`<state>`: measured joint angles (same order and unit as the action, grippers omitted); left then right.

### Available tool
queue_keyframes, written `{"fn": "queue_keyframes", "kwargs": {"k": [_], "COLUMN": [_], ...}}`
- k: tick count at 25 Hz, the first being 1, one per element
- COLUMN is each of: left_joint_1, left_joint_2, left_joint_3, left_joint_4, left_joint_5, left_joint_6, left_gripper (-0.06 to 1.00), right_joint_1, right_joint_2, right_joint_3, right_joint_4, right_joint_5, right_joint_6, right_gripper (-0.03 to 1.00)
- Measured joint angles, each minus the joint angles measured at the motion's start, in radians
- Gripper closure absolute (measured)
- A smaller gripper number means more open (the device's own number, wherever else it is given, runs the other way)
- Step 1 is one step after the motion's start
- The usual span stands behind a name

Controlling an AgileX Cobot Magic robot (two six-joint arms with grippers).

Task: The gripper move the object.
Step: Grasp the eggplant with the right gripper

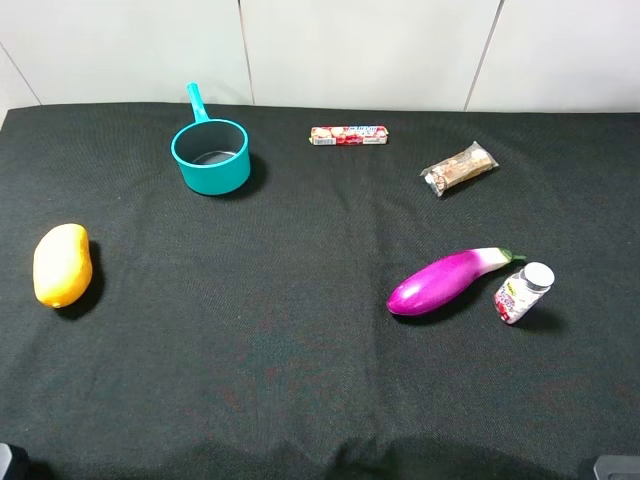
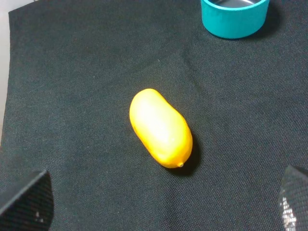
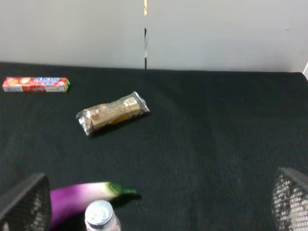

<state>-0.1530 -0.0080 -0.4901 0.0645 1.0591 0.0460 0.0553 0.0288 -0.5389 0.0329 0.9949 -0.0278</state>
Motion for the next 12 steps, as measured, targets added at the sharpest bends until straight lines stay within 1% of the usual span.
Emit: {"fn": "queue_keyframes", "kwargs": {"k": [5, 12], "left_joint_1": [0.0, 0.0], "left_joint_2": [0.0, 0.0], "left_joint_3": [0.0, 0.0], "left_joint_4": [0.0, 0.0], "left_joint_5": [0.0, 0.0], "left_joint_6": [0.0, 0.0], "left_gripper": [-0.05, -0.05], "right_joint_1": [0.0, 0.0], "right_joint_2": [0.156, 0.419], "right_joint_3": [-0.055, -0.17], "right_joint_4": [0.005, 0.035], "right_joint_5": [0.004, 0.006], "right_joint_6": [-0.072, -0.24], "right_gripper": [0.27, 0.27]}}
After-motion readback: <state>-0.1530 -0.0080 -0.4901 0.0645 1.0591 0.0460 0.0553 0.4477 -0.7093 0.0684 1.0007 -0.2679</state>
